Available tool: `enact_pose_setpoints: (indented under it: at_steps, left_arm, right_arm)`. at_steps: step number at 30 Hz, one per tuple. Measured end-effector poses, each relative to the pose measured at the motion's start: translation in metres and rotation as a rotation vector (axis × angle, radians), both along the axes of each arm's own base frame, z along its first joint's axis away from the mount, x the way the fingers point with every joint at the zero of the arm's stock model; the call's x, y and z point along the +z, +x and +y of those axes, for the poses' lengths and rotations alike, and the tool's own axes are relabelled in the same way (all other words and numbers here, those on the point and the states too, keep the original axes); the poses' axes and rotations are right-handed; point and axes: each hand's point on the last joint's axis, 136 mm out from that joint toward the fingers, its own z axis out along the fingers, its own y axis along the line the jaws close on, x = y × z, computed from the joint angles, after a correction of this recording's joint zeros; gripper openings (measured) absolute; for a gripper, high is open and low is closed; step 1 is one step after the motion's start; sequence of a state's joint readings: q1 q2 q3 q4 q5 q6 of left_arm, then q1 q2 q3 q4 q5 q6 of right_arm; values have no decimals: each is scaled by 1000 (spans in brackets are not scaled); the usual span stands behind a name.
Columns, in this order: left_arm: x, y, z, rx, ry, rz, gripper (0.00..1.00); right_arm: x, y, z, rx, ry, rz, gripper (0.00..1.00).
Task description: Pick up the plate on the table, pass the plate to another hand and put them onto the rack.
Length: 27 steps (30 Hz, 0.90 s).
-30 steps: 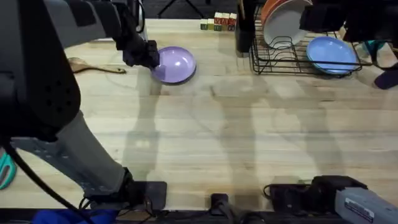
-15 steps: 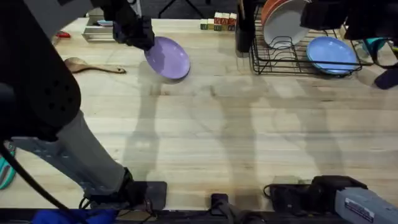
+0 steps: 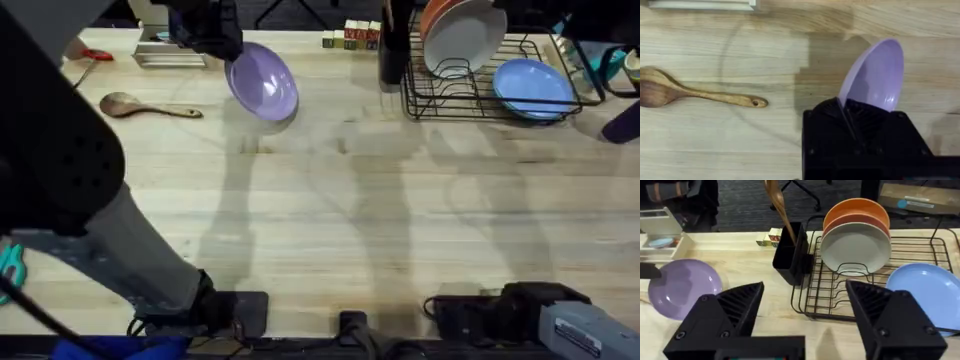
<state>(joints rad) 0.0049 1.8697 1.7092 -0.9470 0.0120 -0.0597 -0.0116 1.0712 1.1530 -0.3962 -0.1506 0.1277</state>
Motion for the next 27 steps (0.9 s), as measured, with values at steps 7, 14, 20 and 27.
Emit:
enact_pose_setpoints:
  at_steps: [7, 14, 20, 27]
  left_arm:
    - [49, -12, -8, -23, -41, -104, 41]
    - [85, -26, -22, -66, -106, -175, 40]
    - [99, -34, -34, -107, -169, -200, 40]
    - [107, -40, -46, -146, -228, -210, 40]
  right_arm:
    - [-13, 9, 0, -28, 64, 49, 995]
    - [-9, 15, 8, -20, 98, 31, 994]
    - [-7, 13, 31, 41, 101, 25, 995]
    - [0, 8, 67, 139, 103, 0, 995]
